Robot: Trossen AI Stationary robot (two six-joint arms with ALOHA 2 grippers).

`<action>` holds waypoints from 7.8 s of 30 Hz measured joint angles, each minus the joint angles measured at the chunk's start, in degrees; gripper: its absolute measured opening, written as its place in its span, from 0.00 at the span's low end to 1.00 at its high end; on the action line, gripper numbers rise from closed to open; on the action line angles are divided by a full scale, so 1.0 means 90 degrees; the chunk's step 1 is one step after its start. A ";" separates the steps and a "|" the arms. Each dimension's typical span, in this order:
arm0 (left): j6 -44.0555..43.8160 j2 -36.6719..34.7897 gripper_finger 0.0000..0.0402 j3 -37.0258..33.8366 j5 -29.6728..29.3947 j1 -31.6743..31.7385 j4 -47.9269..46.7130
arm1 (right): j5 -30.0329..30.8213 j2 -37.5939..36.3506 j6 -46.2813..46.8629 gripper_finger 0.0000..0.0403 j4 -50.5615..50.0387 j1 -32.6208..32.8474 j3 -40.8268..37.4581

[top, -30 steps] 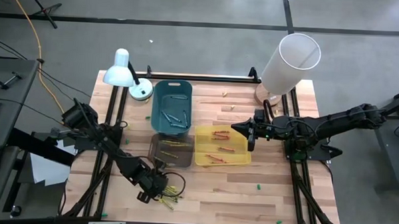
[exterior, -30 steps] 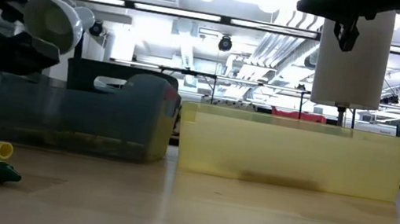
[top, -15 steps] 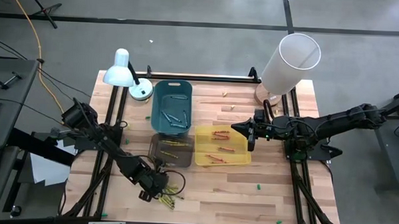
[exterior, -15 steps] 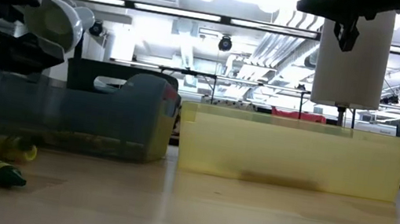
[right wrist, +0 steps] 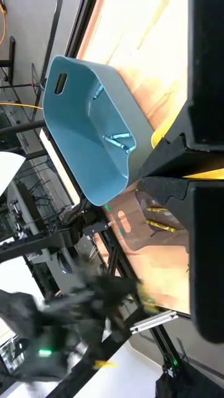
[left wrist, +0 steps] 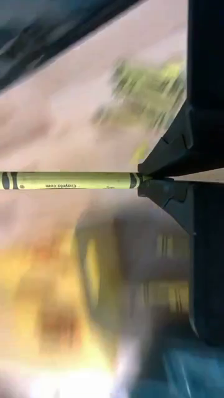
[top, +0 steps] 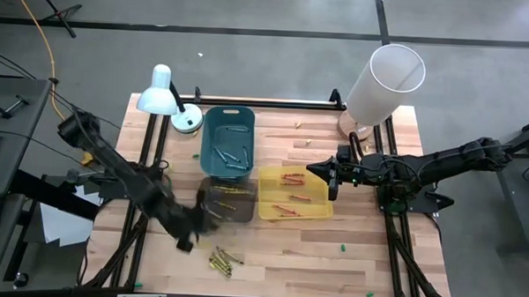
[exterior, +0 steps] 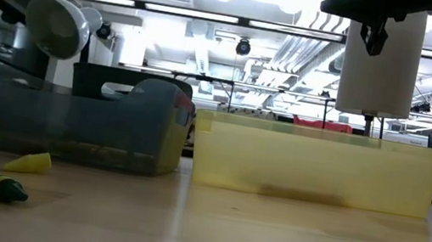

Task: Sort crayons
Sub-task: Put the green crayon into the black bin

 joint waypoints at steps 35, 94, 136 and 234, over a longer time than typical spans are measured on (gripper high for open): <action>0.2074 0.1933 0.00 0.0104 0.1043 0.2938 -0.1491 | 0.0049 -0.0002 -0.0001 0.00 -0.0282 -0.0001 0.0000; 0.0888 0.4795 0.32 0.3496 0.1682 0.0227 -0.0740 | -0.0578 -0.0002 -0.0001 0.00 -0.1998 0.0004 0.0000; 0.0446 0.5291 0.02 0.3516 0.1736 0.0455 -0.0760 | -0.0561 -0.0002 -0.0001 0.00 -0.2246 0.0005 0.0000; 0.1903 0.3411 0.36 0.1796 0.1463 -0.0126 -0.0874 | 0.0019 0.0000 0.1432 0.00 -0.2301 0.0004 0.0000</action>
